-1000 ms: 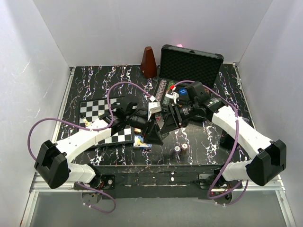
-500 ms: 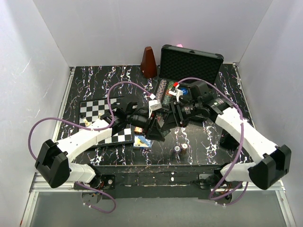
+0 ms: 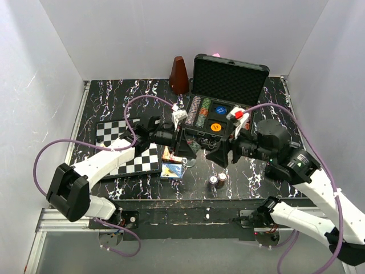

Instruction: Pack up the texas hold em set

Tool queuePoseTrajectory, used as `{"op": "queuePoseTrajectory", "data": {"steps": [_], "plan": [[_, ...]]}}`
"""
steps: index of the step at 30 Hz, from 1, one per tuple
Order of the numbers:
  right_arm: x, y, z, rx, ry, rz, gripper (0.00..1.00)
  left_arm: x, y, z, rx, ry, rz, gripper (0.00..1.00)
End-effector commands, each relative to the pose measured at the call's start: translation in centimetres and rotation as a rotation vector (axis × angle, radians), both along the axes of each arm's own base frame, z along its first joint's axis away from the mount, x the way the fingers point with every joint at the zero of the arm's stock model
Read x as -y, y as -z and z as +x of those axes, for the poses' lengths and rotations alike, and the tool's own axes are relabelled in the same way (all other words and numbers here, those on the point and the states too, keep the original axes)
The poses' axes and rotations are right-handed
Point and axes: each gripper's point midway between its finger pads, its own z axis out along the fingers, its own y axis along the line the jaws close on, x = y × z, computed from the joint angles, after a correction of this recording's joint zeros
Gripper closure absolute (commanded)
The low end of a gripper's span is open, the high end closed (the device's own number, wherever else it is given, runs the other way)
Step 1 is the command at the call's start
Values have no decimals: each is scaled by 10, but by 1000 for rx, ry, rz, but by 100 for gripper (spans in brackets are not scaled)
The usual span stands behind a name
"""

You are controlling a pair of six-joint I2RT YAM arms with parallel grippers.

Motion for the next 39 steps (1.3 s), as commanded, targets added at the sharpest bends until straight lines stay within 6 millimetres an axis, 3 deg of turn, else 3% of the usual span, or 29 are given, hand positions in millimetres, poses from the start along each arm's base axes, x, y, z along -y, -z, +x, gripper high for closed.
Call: {"op": "queuePoseTrajectory", "data": {"steps": [1, 8, 14, 23, 39], "plan": [[-14, 10, 21, 162, 59, -129, 24, 0, -29, 7, -45, -6, -85, 100], [-47, 17, 32, 297, 124, -280, 24, 2, -28, 8, -97, 0, -102, 100], [-53, 17, 41, 381, 188, -346, 21, 2, -29, 4, -147, 30, -103, 100], [-76, 28, 32, 416, 92, -409, 21, 3, -27, 2, -190, 50, -97, 100], [-75, 56, 33, 394, 68, -516, 22, 1, -31, -1, -190, 72, -108, 100]]}}
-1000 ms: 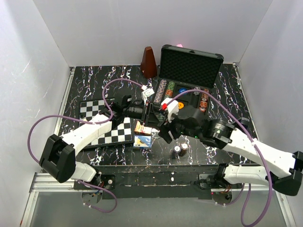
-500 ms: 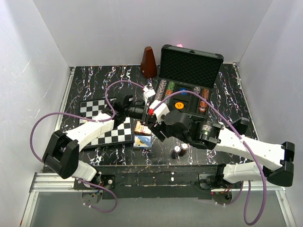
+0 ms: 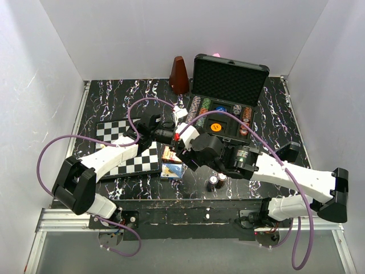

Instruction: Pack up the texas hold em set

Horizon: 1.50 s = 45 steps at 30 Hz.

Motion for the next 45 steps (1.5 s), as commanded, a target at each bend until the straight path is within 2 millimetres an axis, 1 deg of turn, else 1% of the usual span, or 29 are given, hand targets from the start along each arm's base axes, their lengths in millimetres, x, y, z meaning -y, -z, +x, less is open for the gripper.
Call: {"op": "queuePoseTrajectory", "data": {"steps": [1, 3, 7, 9, 10, 12, 14, 15, 16, 18, 20, 21, 22, 24, 25, 26, 29, 32, 35, 37, 39, 42, 45], "plan": [[-5, -11, 3, 22, 11, 15, 23, -1, -27, -5, 70, 49, -76, 100], [-4, -9, 5, 24, 18, 5, 26, -1, -27, -5, 69, 51, -78, 100], [-2, -3, 5, 18, 32, -17, 38, -1, -30, -6, 77, 58, -88, 100], [1, 1, 7, 15, 48, -30, 53, -2, -31, -7, 82, 60, -93, 100], [2, 3, 7, 13, 53, -40, 57, -2, -33, -7, 87, 59, -96, 100], [2, 6, 8, 10, 59, -46, 70, -2, -34, -8, 93, 59, -101, 100], [4, 7, 8, 12, 64, -52, 86, -3, -35, -7, 98, 59, -104, 100], [5, 6, 8, 14, 65, -51, 95, -2, -36, -8, 101, 60, -107, 100], [5, 5, 8, 18, 67, -44, 99, -2, -37, -7, 103, 59, -108, 94], [8, 2, 9, 28, 78, -36, 99, -3, -36, -6, 105, 56, -109, 72], [10, 2, 9, 33, 79, -26, 99, -3, -38, -5, 111, 54, -112, 53], [11, 1, 8, 21, 93, -5, 99, -4, -38, -5, 113, 51, -113, 40], [12, 1, 8, 21, 96, 0, 99, -5, -39, -4, 124, 47, -115, 31], [16, 1, 7, 19, 106, 7, 99, -8, -38, 1, 136, 23, -108, 10], [18, 1, 7, 18, 113, 9, 99, -10, -39, 4, 148, 6, -105, 3], [20, 1, 7, 17, 119, 17, 99, -12, -40, 8, 159, -11, -102, 2], [26, 0, 6, 16, 132, 29, 99, -18, -39, 19, 186, -65, -84, 2], [33, -3, 5, 19, 139, 47, 99, -28, -29, 34, 211, -144, -11, 2], [45, -4, 8, 21, 156, 60, 99, -40, -24, 53, 255, -236, 52, 2], [57, 2, 12, -2, 178, 71, 99, -49, -20, 64, 272, -297, 99, 2], [75, 6, 24, -29, 237, 102, 99, -57, -15, 73, 291, -340, 155, 2], [103, 6, 46, -70, 358, 180, 99, -69, -5, 86, 307, -408, 233, 2], [124, 6, 68, -98, 480, 241, 99, -79, 2, 95, 319, -458, 291, 2]]}}
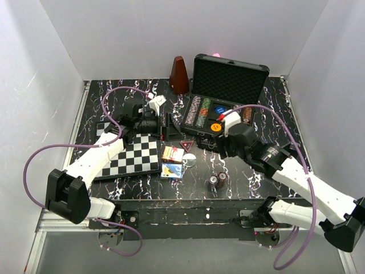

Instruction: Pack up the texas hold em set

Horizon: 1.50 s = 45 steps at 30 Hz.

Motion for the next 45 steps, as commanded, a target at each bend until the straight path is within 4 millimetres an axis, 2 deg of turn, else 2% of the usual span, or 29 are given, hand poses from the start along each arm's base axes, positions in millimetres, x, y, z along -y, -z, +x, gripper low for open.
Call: {"op": "queuePoseTrajectory", "data": {"steps": [1, 4, 11, 13, 19, 25, 29, 31, 37, 45], "plan": [[13, -25, 32, 25, 152, 182, 99, -21, -2, 16, 75, -107, 110, 2], [19, -20, 50, 6, 178, 165, 99, -23, 0, 17, 77, -116, 116, 2], [31, 3, 87, -60, 35, 24, 99, -23, -1, 17, 73, -111, 112, 2], [30, 13, 93, -97, -61, 6, 99, -23, -2, 17, 77, -112, 111, 2], [40, 29, 125, -28, -173, -162, 99, -26, -5, 17, 92, -119, 110, 2], [58, 45, 153, -49, -250, -337, 99, -26, -9, 16, 94, -109, 95, 2], [72, 54, 166, -75, -274, -443, 99, -25, -11, 15, 96, -102, 88, 2], [77, 51, 171, -83, -280, -444, 99, -25, -10, 15, 93, -102, 89, 2], [82, 60, 181, -110, -307, -495, 99, -24, -10, 14, 88, -88, 80, 2], [77, 75, 193, -141, -341, -510, 99, -23, -6, 14, 77, -86, 84, 2]]}}
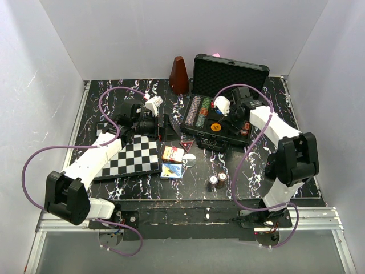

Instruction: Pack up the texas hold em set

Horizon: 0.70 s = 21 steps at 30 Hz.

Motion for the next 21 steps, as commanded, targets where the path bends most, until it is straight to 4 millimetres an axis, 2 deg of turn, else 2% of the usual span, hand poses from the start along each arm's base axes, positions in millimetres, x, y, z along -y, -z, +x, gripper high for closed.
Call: {"op": "queuePoseTrajectory", "data": {"steps": [1, 9, 21], "plan": [[-9, -21, 26, 71, -41, 7, 99, 1, -24, 1, 69, 18, -29, 2], [-9, 0, 31, 32, -38, -10, 99, -1, -23, 3, 76, 11, -18, 2], [-8, 14, 39, 26, -24, -31, 96, -1, -20, 3, 66, 15, -13, 2]]}}
